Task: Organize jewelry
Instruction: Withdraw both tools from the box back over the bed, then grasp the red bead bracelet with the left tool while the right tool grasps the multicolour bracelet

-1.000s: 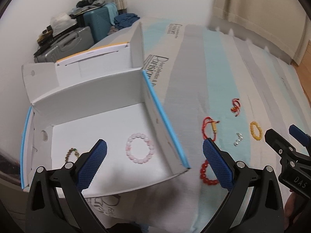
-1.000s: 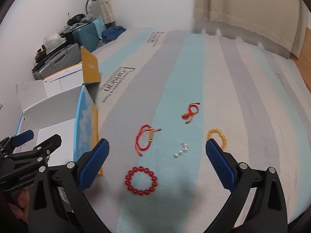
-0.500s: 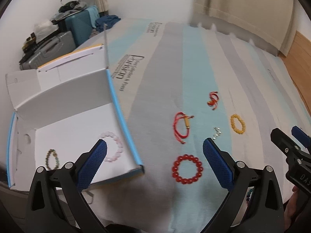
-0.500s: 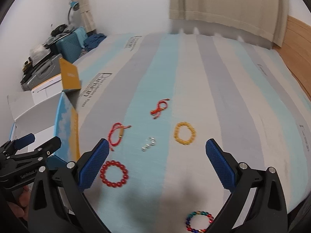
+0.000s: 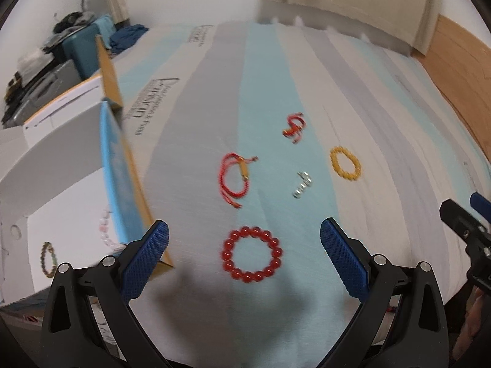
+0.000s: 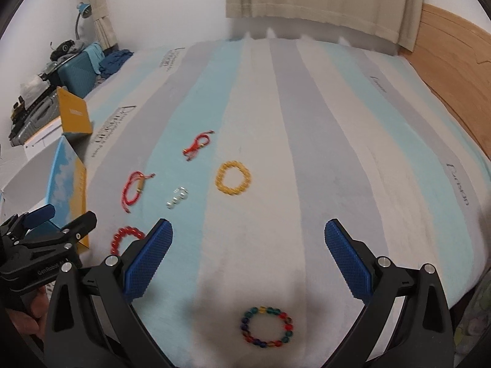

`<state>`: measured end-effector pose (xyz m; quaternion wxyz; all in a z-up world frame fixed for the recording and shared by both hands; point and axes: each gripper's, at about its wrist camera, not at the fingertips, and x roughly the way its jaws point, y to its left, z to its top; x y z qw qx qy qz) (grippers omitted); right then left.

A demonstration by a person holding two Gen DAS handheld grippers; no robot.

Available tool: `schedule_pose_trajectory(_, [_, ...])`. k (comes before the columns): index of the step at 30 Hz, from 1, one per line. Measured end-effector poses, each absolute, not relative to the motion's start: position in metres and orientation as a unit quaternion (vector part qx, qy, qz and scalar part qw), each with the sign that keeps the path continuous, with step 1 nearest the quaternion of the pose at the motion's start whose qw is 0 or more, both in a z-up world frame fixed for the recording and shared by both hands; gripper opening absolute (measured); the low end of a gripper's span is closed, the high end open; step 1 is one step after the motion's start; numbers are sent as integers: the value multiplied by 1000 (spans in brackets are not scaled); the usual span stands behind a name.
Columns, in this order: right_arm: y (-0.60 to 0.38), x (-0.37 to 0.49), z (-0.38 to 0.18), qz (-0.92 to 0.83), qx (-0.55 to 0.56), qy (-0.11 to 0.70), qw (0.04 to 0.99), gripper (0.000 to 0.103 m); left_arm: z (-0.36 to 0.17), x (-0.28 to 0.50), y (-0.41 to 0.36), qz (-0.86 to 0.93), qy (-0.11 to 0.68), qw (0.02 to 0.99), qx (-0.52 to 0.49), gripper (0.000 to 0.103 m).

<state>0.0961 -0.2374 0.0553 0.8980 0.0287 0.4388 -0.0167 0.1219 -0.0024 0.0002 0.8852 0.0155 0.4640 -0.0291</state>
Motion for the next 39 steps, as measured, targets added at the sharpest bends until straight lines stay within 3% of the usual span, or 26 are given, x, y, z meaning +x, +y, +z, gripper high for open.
schedule_pose_trajectory(39, [-265,60,-48,-50,22,518,854,95,-88,118,-39,-104,474,873,55,97])
